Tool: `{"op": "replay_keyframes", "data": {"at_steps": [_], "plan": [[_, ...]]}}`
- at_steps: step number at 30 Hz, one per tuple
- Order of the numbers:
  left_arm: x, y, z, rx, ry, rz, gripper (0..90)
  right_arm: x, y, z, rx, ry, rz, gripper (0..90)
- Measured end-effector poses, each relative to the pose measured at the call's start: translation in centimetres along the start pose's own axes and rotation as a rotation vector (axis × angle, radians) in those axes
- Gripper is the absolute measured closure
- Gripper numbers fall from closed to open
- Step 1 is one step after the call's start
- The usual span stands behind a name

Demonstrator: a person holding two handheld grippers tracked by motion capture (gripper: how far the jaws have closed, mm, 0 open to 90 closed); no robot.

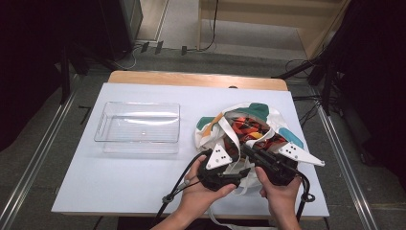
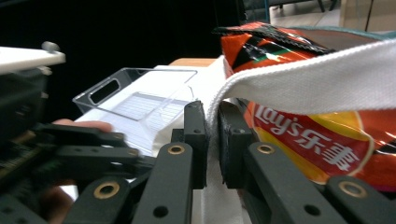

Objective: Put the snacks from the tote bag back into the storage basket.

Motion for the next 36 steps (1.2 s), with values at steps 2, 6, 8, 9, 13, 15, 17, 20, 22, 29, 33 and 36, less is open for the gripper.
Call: {"op": "replay_keyframes", "data": {"at_steps": [2,6,8,9,13,15,17,20,22,29,33,36], "plan": [[-0.2,0.0,-0.5,0.015,0.001,-0.003,45.8,0.2,-0.1,0.0,-0.005,-0.014,-0.005,84.3],[0.0,-0.2,-0.9,0.009,-0.037,-0.025,56.2,0.6,-0.2,0.2,-0.011,-0.039,-0.007,84.1],[0.1,-0.1,-0.9,0.012,-0.025,-0.031,72.5,0.6,-0.5,0.6,-0.038,-0.05,-0.019,84.1],[0.1,-0.1,-0.8,0.008,-0.018,-0.034,78.2,0.5,-0.6,0.7,-0.049,-0.052,-0.025,84.1],[0.3,-0.4,-0.2,0.004,0.009,-0.038,88.7,0.4,-0.8,1.2,-0.07,-0.077,-0.032,78.8],[0.6,-0.6,0.2,-0.003,0.005,-0.032,88.8,0.3,-1.0,1.5,-0.087,-0.087,-0.025,70.4],[1.2,-1.0,0.7,-0.014,-0.003,-0.03,88.9,0.0,-1.1,2.3,-0.11,-0.071,-0.009,60.7],[2.0,-1.5,1.3,-0.023,-0.023,-0.028,88.9,-1.1,-0.7,4.0,-0.153,-0.03,-0.022,53.8],[2.6,-1.8,1.8,-0.034,-0.037,-0.023,88.9,-1.8,0.2,4.7,-0.156,-0.005,-0.024,52.1],[3.7,-3.4,3.1,-0.071,-0.063,-0.02,88.8,-1.4,3.1,2.3,-0.025,0.031,0.106,41.1],[4.1,-4.5,3.8,-0.092,-0.071,-0.022,88.9,-0.6,4.3,0.2,0.066,0.041,0.19,32.7],[4.5,-5.2,4.2,-0.11,-0.073,-0.02,88.8,0.1,5.4,-0.9,0.137,0.03,0.242,30.4]]}}
Point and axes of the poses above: each handheld gripper's, and its own axes: z roughly backward along the jaws, y roughly out of its underside, x roughly to its left, the point moved 6 cm from there along -z, roughly forward along the jaws, and after that the axes turned 8 degrees about z, right-handed, at the moved point
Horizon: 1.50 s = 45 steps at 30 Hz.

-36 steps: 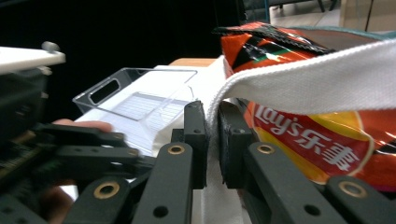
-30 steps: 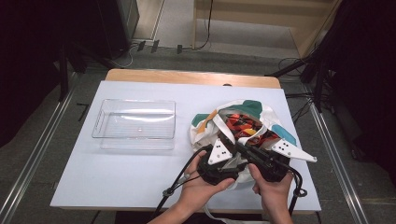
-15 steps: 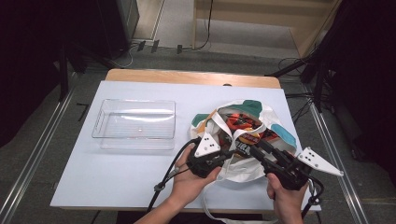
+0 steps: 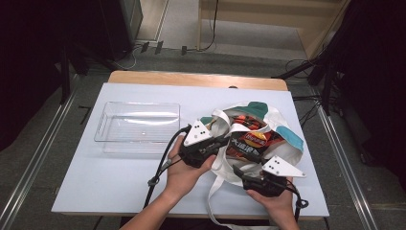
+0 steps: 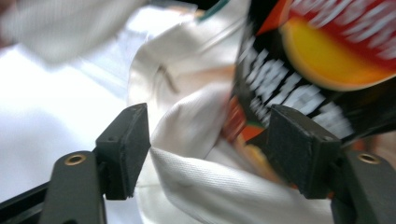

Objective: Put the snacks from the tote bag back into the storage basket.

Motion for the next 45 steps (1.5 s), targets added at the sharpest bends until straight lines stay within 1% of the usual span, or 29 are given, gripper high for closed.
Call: {"op": "replay_keyframes", "data": {"at_steps": [2,3,4,6,7,8,11,15,18,21,22,23,24,25,26,27,28,29,30,33,34,36,38,39,41,42,43,44,45], "plan": [[0.3,-0.4,0.2,-0.007,-0.001,0.004,88.8,0.5,0.6,-0.5,0.046,-0.015,0.019,33.6],[0.4,-0.6,0.2,-0.012,-0.003,0.007,88.8,0.6,1.3,-0.9,0.09,-0.008,0.034,38.0],[0.6,-0.8,0.3,-0.017,-0.006,0.006,88.8,0.7,1.7,-1.1,0.116,0.001,0.044,42.3],[0.9,-1.3,0.4,-0.027,-0.013,0.002,88.8,1.1,2.5,-1.3,0.154,-0.035,0.046,51.0],[0.9,-1.3,0.4,-0.027,-0.013,0.002,88.8,1.1,2.5,-1.3,0.154,-0.035,0.046,51.0],[1.2,-1.8,0.4,-0.036,-0.02,0.0,88.8,1.2,3.1,-1.3,0.172,-0.071,0.028,62.9],[2.0,-3.0,0.2,-0.053,-0.02,0.013,88.9,1.3,3.5,-1.2,0.194,-0.105,0.014,73.9],[3.3,-5.2,-0.5,-0.089,-0.021,0.036,88.8,1.6,3.9,-1.3,0.224,-0.12,0.029,81.4],[4.4,-6.8,-1.6,-0.122,-0.054,0.029,88.7,1.7,4.2,-1.3,0.232,-0.133,0.027,83.5],[6.5,-7.1,-3.8,-0.082,-0.134,0.038,87.8,1.6,4.4,-1.2,0.231,-0.148,0.013,84.3],[7.3,-6.7,-4.7,-0.058,-0.155,0.059,86.9,1.6,4.5,-1.2,0.232,-0.153,0.009,84.5],[8.2,-6.1,-5.7,-0.018,-0.163,0.098,85.7,1.6,4.5,-1.2,0.233,-0.156,0.011,84.7],[9.1,-4.9,-7.0,0.055,-0.144,0.16,83.6,1.6,4.5,-1.2,0.234,-0.154,0.017,84.8],[9.4,-4.4,-7.5,0.083,-0.139,0.18,82.9,1.6,4.5,-1.2,0.236,-0.156,0.023,84.9],[9.9,-3.1,-8.5,0.133,-0.141,0.202,82.7,1.6,4.6,-1.2,0.237,-0.154,0.026,84.9],[9.9,-3.1,-8.5,0.133,-0.141,0.202,82.0,1.6,4.6,-1.2,0.237,-0.154,0.026,84.9],[10.1,-1.8,-9.3,0.167,-0.136,0.215,82.0,1.7,4.6,-1.2,0.239,-0.153,0.029,84.8],[10.1,-1.0,-9.7,0.174,-0.128,0.226,80.3,1.6,4.5,-1.0,0.224,-0.151,0.025,83.6],[10.0,-0.6,-9.8,0.168,-0.127,0.228,79.7,1.6,4.3,-0.9,0.211,-0.146,0.023,81.0],[10.0,-0.2,-9.4,0.148,-0.131,0.237,73.4,1.4,3.0,0.2,0.151,-0.116,0.029,71.3],[10.0,-0.1,-9.1,0.138,-0.132,0.236,68.2,1.2,2.4,0.8,0.12,-0.104,0.022,68.6],[9.8,0.0,-8.3,0.114,-0.123,0.233,62.4,0.6,0.8,2.2,0.051,-0.073,-0.008,66.8],[9.5,-0.2,-7.3,0.081,-0.143,0.206,54.4,-0.3,-0.7,4.0,-0.021,-0.023,-0.018,66.5],[9.3,-0.4,-6.7,0.064,-0.143,0.192,50.3,-0.8,-1.3,4.9,-0.058,0.003,-0.023,66.3],[8.9,-0.6,-5.5,0.039,-0.162,0.172,41.9,-2.1,-2.4,6.9,-0.131,0.061,-0.052,65.8],[8.9,-0.7,-5.1,0.038,-0.17,0.16,38.8,-3.1,-2.9,8.1,-0.175,0.11,-0.068,64.5],[8.9,-0.7,-5.1,0.038,-0.17,0.16,37.6,-3.1,-2.9,8.1,-0.175,0.11,-0.068,64.5],[8.9,-0.7,-4.5,0.036,-0.185,0.146,37.6,-3.7,-3.0,8.7,-0.197,0.141,-0.081,63.5],[8.9,-0.8,-4.2,0.032,-0.192,0.137,37.0,-5.0,-3.2,9.8,-0.232,0.215,-0.096,58.5]]}}
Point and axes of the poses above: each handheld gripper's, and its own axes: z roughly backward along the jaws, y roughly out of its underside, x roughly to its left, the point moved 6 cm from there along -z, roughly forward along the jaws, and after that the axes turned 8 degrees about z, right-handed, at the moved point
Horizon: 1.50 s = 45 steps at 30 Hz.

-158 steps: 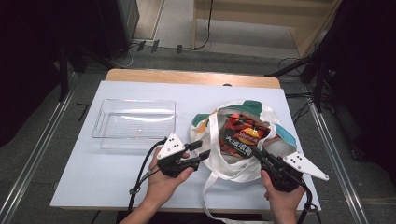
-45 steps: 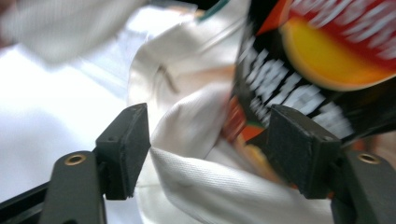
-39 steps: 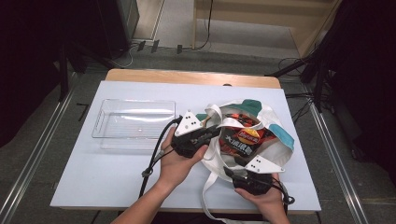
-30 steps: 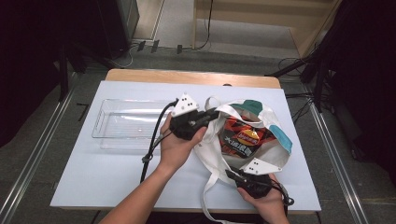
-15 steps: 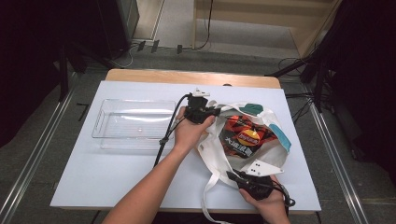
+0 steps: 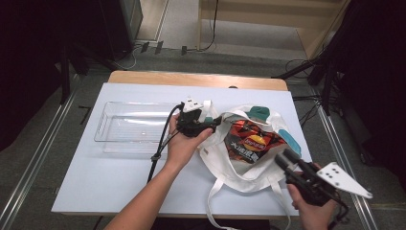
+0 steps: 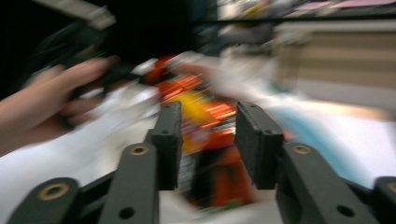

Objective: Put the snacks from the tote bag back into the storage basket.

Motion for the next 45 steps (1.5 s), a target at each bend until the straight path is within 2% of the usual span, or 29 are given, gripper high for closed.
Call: {"op": "replay_keyframes", "data": {"at_steps": [1,2,5,8,9,11,13,15,17,19,23,24,26,28,30,32,36,38,40,42,43,45], "plan": [[0.1,0.1,0.2,0.004,0.003,0.002,37.8,-1.0,-0.1,0.3,-0.014,0.057,-0.013,54.1],[0.1,0.2,0.3,0.014,0.013,0.008,39.9,-2.7,0.0,0.6,-0.004,0.147,-0.049,44.9],[-0.2,1.4,0.2,0.067,0.039,-0.009,40.6,-4.1,0.6,0.4,0.039,0.207,-0.039,40.7],[-0.8,2.5,0.1,0.095,0.072,-0.017,41.7,-4.8,1.8,-0.6,0.122,0.225,-0.005,45.0],[-0.9,2.9,0.0,0.106,0.077,-0.025,42.5,-4.9,2.2,-1.0,0.153,0.23,0.011,49.7],[-1.2,3.4,-0.3,0.126,0.081,-0.042,44.1,-5.1,2.8,-1.5,0.183,0.26,0.04,60.8],[-1.4,3.9,-0.6,0.147,0.081,-0.057,46.9,-5.3,3.0,-1.9,0.181,0.235,0.038,76.2],[-1.5,4.4,-0.9,0.165,0.052,-0.08,53.7,-5.4,2.9,-2.1,0.185,0.22,0.031,88.8],[-1.5,4.6,-1.1,0.171,0.029,-0.093,59.0,-5.5,2.7,-2.3,0.184,0.216,0.04,90.0],[-1.5,4.7,-1.2,0.18,0.036,-0.086,66.3,-5.7,2.3,-2.4,0.176,0.215,0.04,90.0],[-1.2,5.4,-1.6,0.239,0.01,-0.115,80.3,-6.4,1.3,-3.0,0.16,0.238,0.045,90.0],[-1.2,5.6,-1.6,0.247,0.011,-0.112,85.8,-6.7,0.9,-3.4,0.15,0.248,0.037,90.0],[-1.1,5.9,-1.8,0.259,0.0,-0.109,87.7,-7.2,0.6,-4.1,0.149,0.259,0.031,90.0],[-1.0,6.0,-1.9,0.268,-0.006,-0.105,89.1,-8.0,0.9,-5.2,0.178,0.266,0.02,90.0],[-0.9,6.1,-2.0,0.271,-0.011,-0.094,89.2,-8.9,2.1,-6.6,0.23,0.268,-0.011,90.0],[-0.9,6.2,-2.1,0.278,-0.016,-0.095,89.3,-9.4,4.0,-8.2,0.296,0.239,-0.053,90.0],[-0.8,6.7,-2.5,0.282,-0.023,-0.079,89.1,-9.1,9.2,-11.0,0.454,0.181,-0.103,90.0],[-0.8,6.8,-2.5,0.278,-0.023,-0.069,88.5,-9.0,10.2,-11.4,0.442,0.175,-0.152,90.0],[-0.9,6.8,-2.4,0.265,-0.028,-0.071,86.8,-9.1,9.6,-10.8,0.396,0.184,-0.2,86.5],[-0.9,6.7,-2.2,0.243,-0.018,-0.071,84.2,-9.0,8.0,-9.4,0.292,0.207,-0.184,73.3],[-0.9,6.7,-2.0,0.234,-0.016,-0.072,82.8,-8.8,7.2,-8.6,0.244,0.211,-0.172,69.3],[-0.9,6.6,-1.6,0.21,-0.015,-0.062,80.3,-8.0,6.1,-6.6,0.184,0.224,-0.182,66.1]]}}
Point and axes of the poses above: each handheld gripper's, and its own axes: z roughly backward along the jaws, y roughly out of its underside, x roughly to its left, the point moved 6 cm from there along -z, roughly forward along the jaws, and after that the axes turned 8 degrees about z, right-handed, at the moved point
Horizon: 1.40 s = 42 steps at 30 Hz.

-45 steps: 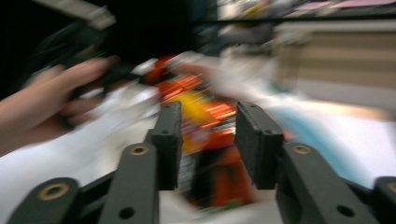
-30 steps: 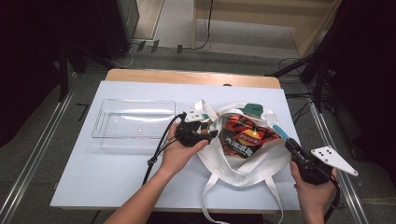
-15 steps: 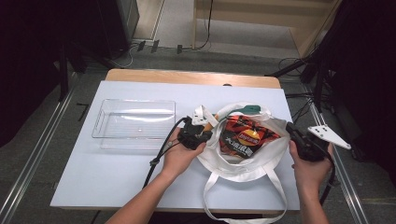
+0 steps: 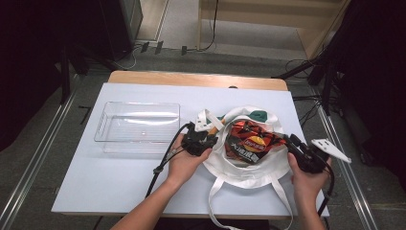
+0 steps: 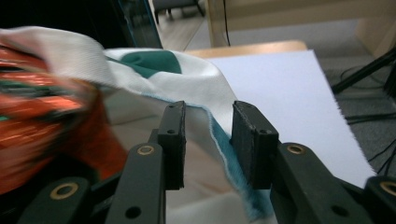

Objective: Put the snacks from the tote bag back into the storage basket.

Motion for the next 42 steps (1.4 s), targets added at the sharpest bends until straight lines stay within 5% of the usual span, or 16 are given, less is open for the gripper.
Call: {"op": "replay_keyframes", "data": {"at_steps": [4,10,16,19,20,22,26,27,34,42], "plan": [[-0.1,-0.2,1.2,-0.09,0.024,0.026,66.8,1.6,0.0,3.6,-0.056,0.032,0.054,63.1],[0.0,-0.5,3.9,-0.163,0.04,0.047,51.3,4.6,-0.5,6.7,-0.106,-0.046,0.018,53.2],[1.0,-0.8,6.2,-0.193,0.039,0.059,32.7,8.4,0.6,4.6,-0.008,-0.174,-0.006,40.8],[1.6,-0.6,6.6,-0.193,-0.004,0.046,19.3,9.0,0.6,3.1,0.048,-0.162,-0.02,35.1],[2.0,-0.2,7.0,-0.187,-0.003,0.074,15.1,9.2,0.4,1.4,0.09,-0.12,-0.087,36.4],[2.2,0.3,7.4,-0.188,0.0,0.076,14.8,9.4,0.2,0.8,0.082,-0.105,-0.107,47.0],[2.2,1.8,7.9,-0.194,0.013,0.063,15.9,10.1,0.4,0.2,0.072,-0.133,-0.062,83.6],[2.2,2.0,7.9,-0.189,0.009,0.049,15.9,10.2,0.5,0.1,0.069,-0.138,-0.042,86.9],[1.6,1.8,8.8,-0.229,-0.032,0.047,21.7,10.0,-0.3,1.0,0.028,-0.138,0.014,90.0],[-0.2,2.0,8.0,-0.238,-0.014,0.0,30.9,10.3,-2.5,2.6,-0.067,-0.173,0.065,90.0]]}}
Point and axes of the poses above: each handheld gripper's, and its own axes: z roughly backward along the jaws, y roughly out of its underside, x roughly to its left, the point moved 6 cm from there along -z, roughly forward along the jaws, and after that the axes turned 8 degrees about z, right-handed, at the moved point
